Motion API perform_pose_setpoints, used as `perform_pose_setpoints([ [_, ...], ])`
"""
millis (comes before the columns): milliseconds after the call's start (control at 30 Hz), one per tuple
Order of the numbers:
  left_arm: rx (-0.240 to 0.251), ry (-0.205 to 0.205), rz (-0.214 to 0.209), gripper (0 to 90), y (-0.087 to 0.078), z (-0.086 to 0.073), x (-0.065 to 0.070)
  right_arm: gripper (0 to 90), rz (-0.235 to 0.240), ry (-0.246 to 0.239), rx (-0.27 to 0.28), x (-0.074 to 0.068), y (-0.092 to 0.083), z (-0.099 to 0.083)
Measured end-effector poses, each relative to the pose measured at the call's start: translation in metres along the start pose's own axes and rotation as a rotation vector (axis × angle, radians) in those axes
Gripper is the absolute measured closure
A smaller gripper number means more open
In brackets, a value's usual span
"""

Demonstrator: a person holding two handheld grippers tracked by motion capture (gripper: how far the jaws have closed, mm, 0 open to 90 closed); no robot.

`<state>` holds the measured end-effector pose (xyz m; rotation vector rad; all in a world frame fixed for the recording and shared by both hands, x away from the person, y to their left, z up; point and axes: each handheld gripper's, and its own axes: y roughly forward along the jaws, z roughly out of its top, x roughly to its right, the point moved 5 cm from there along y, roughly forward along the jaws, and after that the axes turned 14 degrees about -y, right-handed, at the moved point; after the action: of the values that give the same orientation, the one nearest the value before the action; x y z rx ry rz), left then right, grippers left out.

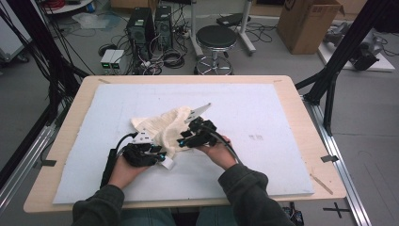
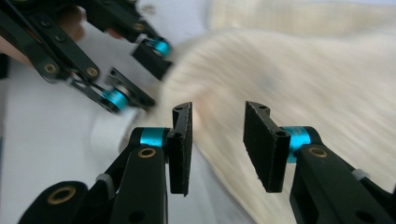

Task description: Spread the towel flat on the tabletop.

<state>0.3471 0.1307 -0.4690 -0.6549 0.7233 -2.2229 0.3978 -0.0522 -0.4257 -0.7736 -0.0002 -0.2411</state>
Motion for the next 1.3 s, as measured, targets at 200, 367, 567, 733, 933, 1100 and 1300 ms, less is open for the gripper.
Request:
perform_pose_setpoints([
  [200, -0.020, 0.011, 0.025, 70.9, 0.002, -0.002, -0.003, 65.5, -0.122, 0.046, -0.032, 0.024, -0.028, -0.040],
  [367, -0.017, 0.013, 0.038, 75.6, 0.002, -0.001, -0.004, 65.4, -0.161, 0.084, -0.084, 0.033, -0.028, -0.072],
  [567, -0.013, 0.012, 0.045, 81.7, 0.002, -0.001, -0.005, 66.1, -0.174, 0.104, -0.123, 0.037, -0.024, -0.089],
  [733, -0.017, 0.010, 0.048, 86.0, 0.000, -0.001, -0.007, 84.3, -0.134, 0.093, -0.114, 0.035, -0.022, -0.088],
  [933, -0.005, 0.008, 0.049, 86.7, -0.008, -0.001, -0.007, 88.6, -0.093, 0.118, -0.096, 0.034, -0.024, -0.089],
  [1100, 0.026, 0.013, 0.049, 86.8, -0.025, -0.001, -0.007, 88.7, -0.080, 0.106, -0.055, 0.025, -0.037, -0.089],
  [1300, 0.039, 0.034, 0.053, 86.8, -0.043, -0.011, -0.005, 88.7, -0.081, 0.070, -0.033, 0.002, -0.055, -0.090],
])
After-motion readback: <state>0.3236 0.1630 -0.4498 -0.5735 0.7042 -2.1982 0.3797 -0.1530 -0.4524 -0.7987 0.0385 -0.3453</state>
